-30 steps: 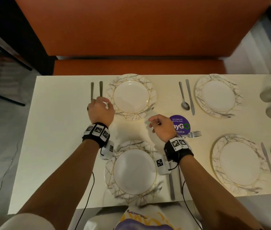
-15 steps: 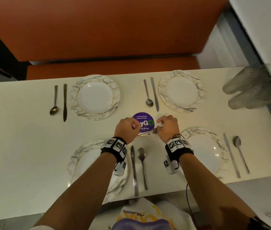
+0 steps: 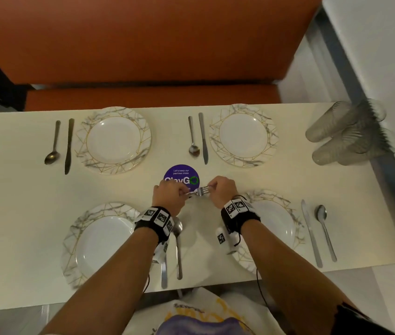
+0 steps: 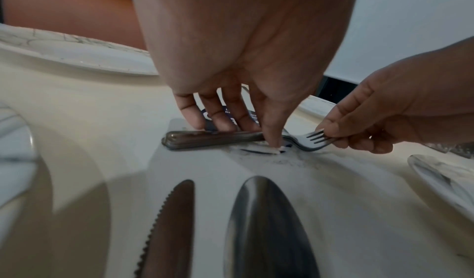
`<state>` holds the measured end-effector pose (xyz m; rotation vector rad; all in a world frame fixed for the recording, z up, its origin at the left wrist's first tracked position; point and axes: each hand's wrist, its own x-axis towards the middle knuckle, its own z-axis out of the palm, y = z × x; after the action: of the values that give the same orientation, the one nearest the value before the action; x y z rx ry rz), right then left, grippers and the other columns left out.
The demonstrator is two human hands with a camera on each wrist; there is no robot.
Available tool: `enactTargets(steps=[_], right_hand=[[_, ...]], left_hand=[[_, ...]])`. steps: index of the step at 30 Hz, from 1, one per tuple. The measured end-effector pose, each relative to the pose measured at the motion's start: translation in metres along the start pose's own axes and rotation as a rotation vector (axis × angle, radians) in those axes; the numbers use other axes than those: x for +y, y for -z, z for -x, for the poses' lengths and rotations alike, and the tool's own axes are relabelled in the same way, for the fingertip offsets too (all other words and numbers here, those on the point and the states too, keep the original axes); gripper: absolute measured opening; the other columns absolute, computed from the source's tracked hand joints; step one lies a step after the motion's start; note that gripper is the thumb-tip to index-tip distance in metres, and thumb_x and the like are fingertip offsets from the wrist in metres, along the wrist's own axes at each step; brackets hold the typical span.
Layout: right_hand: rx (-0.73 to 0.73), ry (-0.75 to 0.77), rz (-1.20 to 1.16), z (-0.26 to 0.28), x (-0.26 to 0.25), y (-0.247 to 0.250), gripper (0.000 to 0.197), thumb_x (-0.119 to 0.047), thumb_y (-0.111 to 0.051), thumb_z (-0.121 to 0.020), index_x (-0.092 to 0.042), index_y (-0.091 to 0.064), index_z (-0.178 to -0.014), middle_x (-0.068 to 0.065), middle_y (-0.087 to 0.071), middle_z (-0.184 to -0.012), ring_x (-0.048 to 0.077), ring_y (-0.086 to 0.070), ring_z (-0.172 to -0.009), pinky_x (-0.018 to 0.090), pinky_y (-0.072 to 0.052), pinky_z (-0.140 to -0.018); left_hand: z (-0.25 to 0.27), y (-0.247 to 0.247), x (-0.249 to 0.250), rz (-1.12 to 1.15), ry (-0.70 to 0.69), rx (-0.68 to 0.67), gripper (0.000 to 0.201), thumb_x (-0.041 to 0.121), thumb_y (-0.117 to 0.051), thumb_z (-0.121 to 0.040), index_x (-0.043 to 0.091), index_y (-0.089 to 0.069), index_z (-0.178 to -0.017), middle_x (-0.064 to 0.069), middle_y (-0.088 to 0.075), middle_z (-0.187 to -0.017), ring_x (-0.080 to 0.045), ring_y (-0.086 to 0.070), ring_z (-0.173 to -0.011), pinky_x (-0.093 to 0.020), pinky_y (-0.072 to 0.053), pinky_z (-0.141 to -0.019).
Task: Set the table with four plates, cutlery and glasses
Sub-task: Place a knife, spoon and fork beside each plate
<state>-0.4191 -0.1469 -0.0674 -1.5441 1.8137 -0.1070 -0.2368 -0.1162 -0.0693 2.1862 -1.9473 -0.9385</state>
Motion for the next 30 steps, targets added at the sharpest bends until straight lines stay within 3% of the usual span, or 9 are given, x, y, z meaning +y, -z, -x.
enactTargets(steps=[6,10,14,18,21,23,25,27,30], right_hand=[[0.076,0.083,-0.128,-0.007,-0.014,0.024,0.017,-0.008,-0.059,-0.091,-0.009,-0.074,-0.098,0.004,-0.074,-0.100,0.019,-0.066,-0.090,0.024,-0.051,-0.081],[0.161,0.126,-0.371,-0.011,-0.030,0.044,0.016,-0.023,-0.065,-0.094,-0.015,-0.071,-0.106,-0.002,-0.072,-0.101,0.010,-0.060,-0.085,0.009,-0.041,-0.068],[0.037,0.032,-0.676,-0.008,-0.046,0.049,0.037,-0.045,-0.070,-0.089,-0.023,-0.064,-0.117,-0.002,-0.072,-0.102,0.014,-0.068,-0.081,0.027,-0.053,-0.065],[-0.142,0.073,-0.826,-0.001,-0.057,0.042,0.029,-0.033,-0.066,-0.095,-0.015,-0.069,-0.118,0.005,-0.076,-0.105,0.018,-0.069,-0.081,0.025,-0.052,-0.059],[-0.132,0.114,-0.885,0.002,-0.060,0.033,0.025,-0.024,-0.065,-0.097,-0.016,-0.071,-0.120,0.005,-0.077,-0.103,0.017,-0.073,-0.088,0.028,-0.056,-0.072],[-0.120,0.124,-0.918,0.003,-0.060,0.031,0.023,-0.015,-0.061,-0.099,-0.012,-0.071,-0.119,0.006,-0.076,-0.097,0.018,-0.071,-0.082,0.030,-0.055,-0.072],[-0.122,0.138,-0.930,0.006,-0.064,0.029,0.021,-0.010,-0.059,-0.099,-0.010,-0.071,-0.116,0.008,-0.075,-0.093,0.022,-0.069,-0.082,0.035,-0.055,-0.074],[-0.123,0.141,-0.948,0.008,-0.067,0.028,0.020,-0.007,-0.060,-0.099,-0.009,-0.071,-0.115,0.010,-0.075,-0.090,0.024,-0.070,-0.083,0.036,-0.056,-0.074],[-0.129,0.143,-0.963,0.015,-0.079,0.021,0.022,-0.006,-0.060,-0.099,-0.003,-0.069,-0.118,0.014,-0.074,-0.092,0.025,-0.069,-0.079,0.031,-0.057,-0.068]], left_hand=[[-0.001,0.013,0.013,0.174,-0.024,0.039,0.009,0.013,-0.067,-0.096,0.009,-0.072,-0.103,-0.009,-0.065,-0.112,-0.027,-0.063,-0.101,-0.041,-0.052,-0.093],[0.000,0.029,0.025,0.373,0.004,0.123,0.010,0.009,-0.069,-0.095,0.005,-0.072,-0.103,-0.007,-0.068,-0.101,-0.022,-0.062,-0.091,-0.033,-0.052,-0.086],[0.005,0.041,0.036,0.681,0.106,0.124,0.011,0.011,-0.069,-0.097,0.008,-0.071,-0.107,-0.008,-0.074,-0.097,-0.023,-0.074,-0.082,-0.030,-0.063,-0.075],[0.013,0.046,0.044,0.868,0.146,0.139,0.015,0.012,-0.072,-0.096,0.006,-0.072,-0.109,-0.009,-0.076,-0.094,-0.012,-0.072,-0.066,-0.017,-0.056,-0.058],[0.021,0.047,0.045,0.973,0.164,0.158,0.018,0.014,-0.078,-0.092,0.004,-0.074,-0.106,-0.010,-0.078,-0.091,-0.011,-0.074,-0.065,-0.016,-0.055,-0.059],[0.024,0.047,0.042,1.044,0.190,0.159,0.020,0.014,-0.082,-0.088,0.004,-0.075,-0.104,-0.012,-0.079,-0.089,-0.020,-0.078,-0.074,-0.021,-0.058,-0.061],[0.030,0.049,0.035,1.109,0.219,0.152,0.025,0.019,-0.088,-0.082,0.007,-0.077,-0.101,-0.013,-0.080,-0.089,-0.032,-0.079,-0.084,-0.037,-0.064,-0.072],[0.034,0.052,0.032,1.133,0.228,0.137,0.030,0.027,-0.092,-0.075,0.012,-0.079,-0.098,-0.014,-0.080,-0.091,-0.036,-0.078,-0.088,-0.054,-0.063,-0.084],[0.042,0.060,0.021,1.167,0.228,0.140,0.029,0.024,-0.091,-0.076,0.010,-0.079,-0.098,-0.016,-0.080,-0.092,-0.037,-0.078,-0.087,-0.062,-0.060,-0.089]])
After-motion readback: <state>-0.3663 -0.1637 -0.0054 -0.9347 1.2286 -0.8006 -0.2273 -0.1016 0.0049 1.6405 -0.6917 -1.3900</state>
